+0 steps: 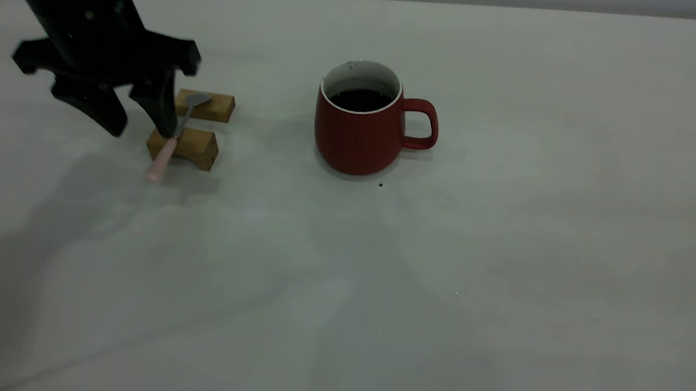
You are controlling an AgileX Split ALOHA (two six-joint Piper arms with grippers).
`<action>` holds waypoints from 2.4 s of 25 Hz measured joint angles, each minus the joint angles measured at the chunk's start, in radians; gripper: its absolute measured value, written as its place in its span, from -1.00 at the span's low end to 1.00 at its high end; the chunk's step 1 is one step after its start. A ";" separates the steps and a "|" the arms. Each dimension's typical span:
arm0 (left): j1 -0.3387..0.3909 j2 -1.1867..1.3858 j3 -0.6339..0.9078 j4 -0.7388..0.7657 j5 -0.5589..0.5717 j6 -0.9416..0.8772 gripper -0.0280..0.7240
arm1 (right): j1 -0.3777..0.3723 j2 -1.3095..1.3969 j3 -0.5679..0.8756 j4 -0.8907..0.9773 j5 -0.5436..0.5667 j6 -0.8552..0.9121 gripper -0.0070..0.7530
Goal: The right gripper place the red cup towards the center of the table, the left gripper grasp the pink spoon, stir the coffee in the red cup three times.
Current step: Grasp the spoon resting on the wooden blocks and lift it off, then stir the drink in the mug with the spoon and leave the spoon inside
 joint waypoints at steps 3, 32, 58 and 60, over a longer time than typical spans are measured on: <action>0.000 0.047 -0.030 -0.001 -0.001 0.000 0.52 | 0.000 0.000 0.000 0.000 0.000 0.000 0.31; -0.001 0.007 -0.085 -0.286 0.123 -0.049 -0.57 | 0.000 0.000 0.000 0.000 0.000 0.000 0.31; -0.066 -0.043 -0.085 -1.579 0.345 -0.692 -0.57 | 0.000 -0.001 0.000 0.000 0.000 0.000 0.31; -0.072 -0.042 -0.085 -1.581 0.316 -0.700 -0.57 | 0.000 -0.001 0.000 0.000 0.000 0.000 0.31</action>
